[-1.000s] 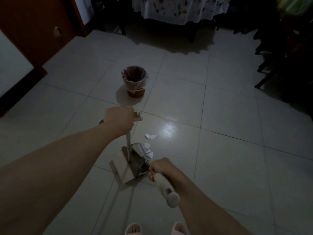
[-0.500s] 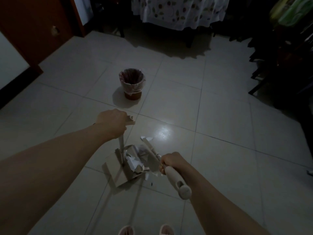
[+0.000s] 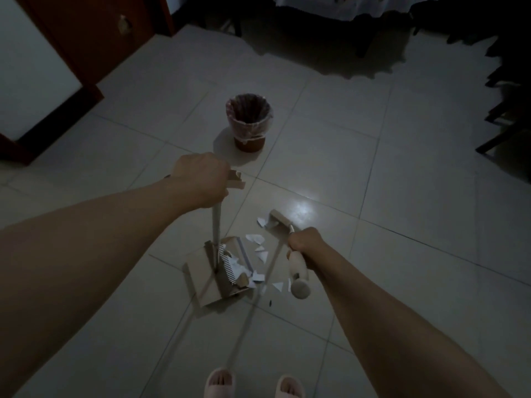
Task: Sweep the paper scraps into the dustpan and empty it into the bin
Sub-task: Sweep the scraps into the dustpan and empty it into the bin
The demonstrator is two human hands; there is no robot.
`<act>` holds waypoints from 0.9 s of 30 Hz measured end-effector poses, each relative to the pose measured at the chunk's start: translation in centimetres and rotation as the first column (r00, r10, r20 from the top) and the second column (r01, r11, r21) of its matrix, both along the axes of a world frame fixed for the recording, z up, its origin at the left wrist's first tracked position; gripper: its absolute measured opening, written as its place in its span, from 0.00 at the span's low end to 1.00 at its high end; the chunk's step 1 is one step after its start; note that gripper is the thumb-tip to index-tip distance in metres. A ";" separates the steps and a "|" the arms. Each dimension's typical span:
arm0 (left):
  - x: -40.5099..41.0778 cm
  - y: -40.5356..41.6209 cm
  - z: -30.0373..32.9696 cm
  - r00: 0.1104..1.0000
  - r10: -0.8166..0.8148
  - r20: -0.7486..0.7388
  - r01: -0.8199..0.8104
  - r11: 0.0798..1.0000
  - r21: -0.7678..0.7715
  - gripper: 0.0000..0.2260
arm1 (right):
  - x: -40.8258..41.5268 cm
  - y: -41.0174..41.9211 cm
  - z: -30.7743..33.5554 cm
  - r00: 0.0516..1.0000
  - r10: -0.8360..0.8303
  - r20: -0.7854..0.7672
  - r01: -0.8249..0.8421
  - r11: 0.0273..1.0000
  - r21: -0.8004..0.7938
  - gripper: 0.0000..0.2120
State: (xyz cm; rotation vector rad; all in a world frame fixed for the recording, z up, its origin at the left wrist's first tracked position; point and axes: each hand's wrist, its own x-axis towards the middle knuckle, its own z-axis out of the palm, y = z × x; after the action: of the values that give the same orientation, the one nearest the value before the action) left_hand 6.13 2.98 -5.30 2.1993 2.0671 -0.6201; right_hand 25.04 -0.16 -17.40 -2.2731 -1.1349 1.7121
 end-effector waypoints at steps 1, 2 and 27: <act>0.3 0.1 -0.1 1.000 -0.005 -0.003 0.005 1.000 0.003 0.15 | -0.3 0.2 -0.1 1.000 0.013 -0.007 -0.013 1.000 0.006 0.18; 0.6 0.2 -0.1 1.000 -0.011 -0.006 0.011 1.000 0.003 0.15 | -0.7 0.2 -0.3 1.000 0.020 -0.004 -0.020 1.000 0.014 0.17; -2.6 -3.2 0.2 0.997 -0.047 0.054 0.044 0.998 0.047 0.13 | -5.8 -9.9 1.8 0.986 0.030 -0.163 -0.056 0.986 -0.158 0.15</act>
State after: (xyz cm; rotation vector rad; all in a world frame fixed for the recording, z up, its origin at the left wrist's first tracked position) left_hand 3.55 -0.26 -5.12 2.2676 2.0300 -0.5142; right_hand 19.22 -10.07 -15.61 -2.1624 -1.0553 2.0315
